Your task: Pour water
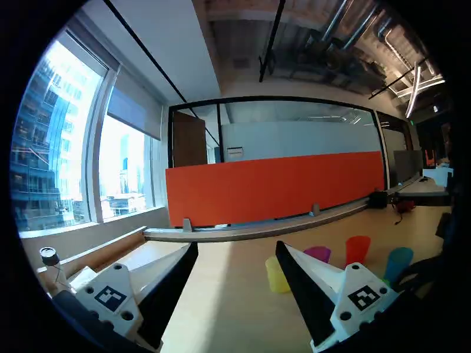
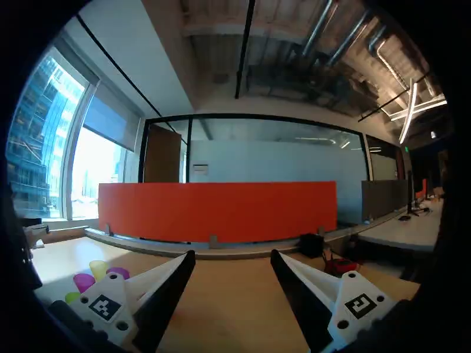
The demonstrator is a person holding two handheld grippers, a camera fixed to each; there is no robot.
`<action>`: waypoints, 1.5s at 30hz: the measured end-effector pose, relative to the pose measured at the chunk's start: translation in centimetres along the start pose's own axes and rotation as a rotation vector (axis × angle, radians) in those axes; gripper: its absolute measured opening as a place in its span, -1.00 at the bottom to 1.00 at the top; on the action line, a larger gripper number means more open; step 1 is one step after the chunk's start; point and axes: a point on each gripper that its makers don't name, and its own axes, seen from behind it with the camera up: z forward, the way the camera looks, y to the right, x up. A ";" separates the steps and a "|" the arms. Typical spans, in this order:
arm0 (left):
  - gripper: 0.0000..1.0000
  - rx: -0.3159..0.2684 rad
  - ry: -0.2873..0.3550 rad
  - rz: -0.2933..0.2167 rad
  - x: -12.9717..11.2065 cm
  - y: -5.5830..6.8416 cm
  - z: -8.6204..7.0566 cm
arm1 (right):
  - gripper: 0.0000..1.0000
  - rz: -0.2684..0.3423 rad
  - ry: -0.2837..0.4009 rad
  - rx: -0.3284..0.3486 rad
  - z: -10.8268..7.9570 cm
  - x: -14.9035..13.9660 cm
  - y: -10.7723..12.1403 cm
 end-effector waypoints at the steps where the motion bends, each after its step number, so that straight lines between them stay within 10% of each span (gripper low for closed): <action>1: 0.96 0.001 0.000 -0.003 -0.2 0.0 0.0 | 0.98 0.001 -0.002 0.000 0.0 0.0 -0.1; 45: 0.96 0.003 -0.079 -0.084 -6.4 0.1 -0.1 | 0.98 0.002 -0.018 -0.002 -0.3 0.5 -1.2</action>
